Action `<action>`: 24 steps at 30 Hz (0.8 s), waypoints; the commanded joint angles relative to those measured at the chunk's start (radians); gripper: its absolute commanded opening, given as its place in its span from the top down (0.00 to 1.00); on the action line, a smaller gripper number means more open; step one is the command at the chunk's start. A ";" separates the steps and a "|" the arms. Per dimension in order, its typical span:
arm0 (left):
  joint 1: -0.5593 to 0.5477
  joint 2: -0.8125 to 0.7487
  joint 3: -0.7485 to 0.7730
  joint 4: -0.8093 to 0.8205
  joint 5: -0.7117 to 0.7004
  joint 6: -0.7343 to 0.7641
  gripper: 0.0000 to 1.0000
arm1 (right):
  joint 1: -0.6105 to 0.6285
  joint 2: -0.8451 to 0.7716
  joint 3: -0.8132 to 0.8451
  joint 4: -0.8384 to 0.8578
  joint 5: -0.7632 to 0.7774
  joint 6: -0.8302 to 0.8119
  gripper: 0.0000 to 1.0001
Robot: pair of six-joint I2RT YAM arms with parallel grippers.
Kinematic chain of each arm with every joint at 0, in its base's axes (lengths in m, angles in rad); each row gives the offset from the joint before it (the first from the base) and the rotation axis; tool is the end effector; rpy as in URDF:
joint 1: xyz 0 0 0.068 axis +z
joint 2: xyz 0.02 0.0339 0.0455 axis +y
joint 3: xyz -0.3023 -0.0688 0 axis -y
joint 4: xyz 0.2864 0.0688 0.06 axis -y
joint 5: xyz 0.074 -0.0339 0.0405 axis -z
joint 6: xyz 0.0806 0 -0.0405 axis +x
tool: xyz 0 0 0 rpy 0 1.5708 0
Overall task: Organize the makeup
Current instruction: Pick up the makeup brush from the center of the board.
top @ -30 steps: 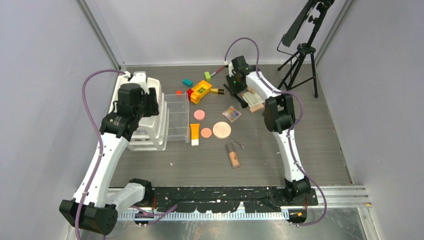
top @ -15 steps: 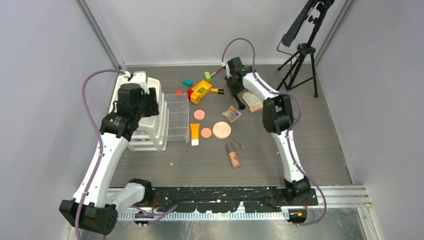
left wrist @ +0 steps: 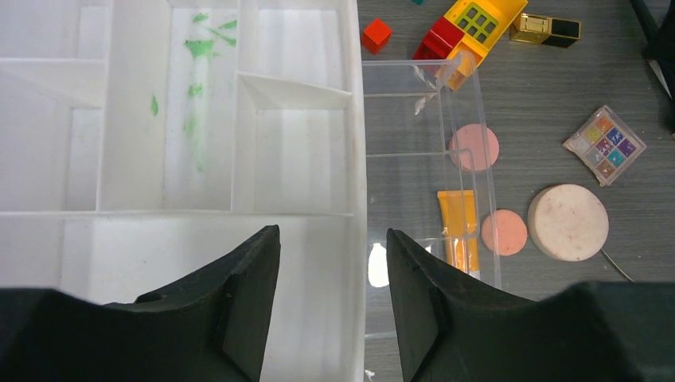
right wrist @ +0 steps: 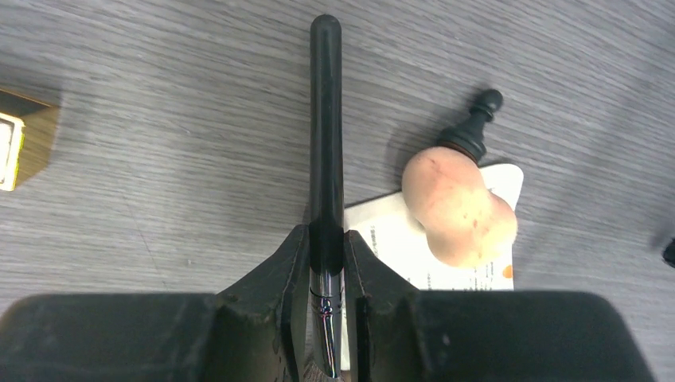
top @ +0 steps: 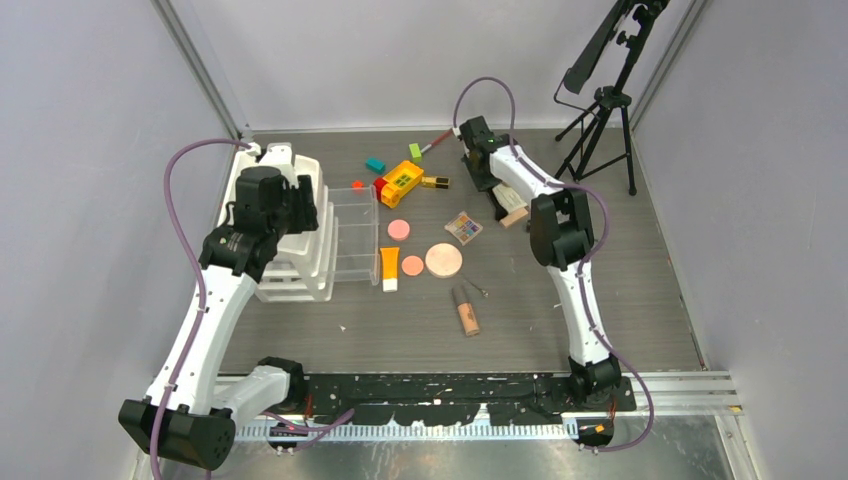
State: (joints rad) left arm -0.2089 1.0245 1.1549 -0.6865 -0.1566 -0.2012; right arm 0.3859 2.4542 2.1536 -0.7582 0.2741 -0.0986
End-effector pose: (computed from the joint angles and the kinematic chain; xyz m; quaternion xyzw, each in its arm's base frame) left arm 0.2663 -0.0436 0.3874 -0.0346 0.8715 -0.0317 0.4881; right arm 0.5819 0.2129 0.1457 -0.1963 0.9387 -0.0949 0.2672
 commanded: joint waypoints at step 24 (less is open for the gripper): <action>0.003 -0.012 0.000 0.042 0.000 0.003 0.47 | 0.170 -0.472 -0.257 0.314 -0.217 0.483 1.00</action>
State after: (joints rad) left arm -0.2089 1.0245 1.1549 -0.6853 -0.1570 -0.2016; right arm 0.4824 2.1193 1.9926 -0.6353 0.1226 0.2157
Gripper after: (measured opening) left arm 0.533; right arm 0.241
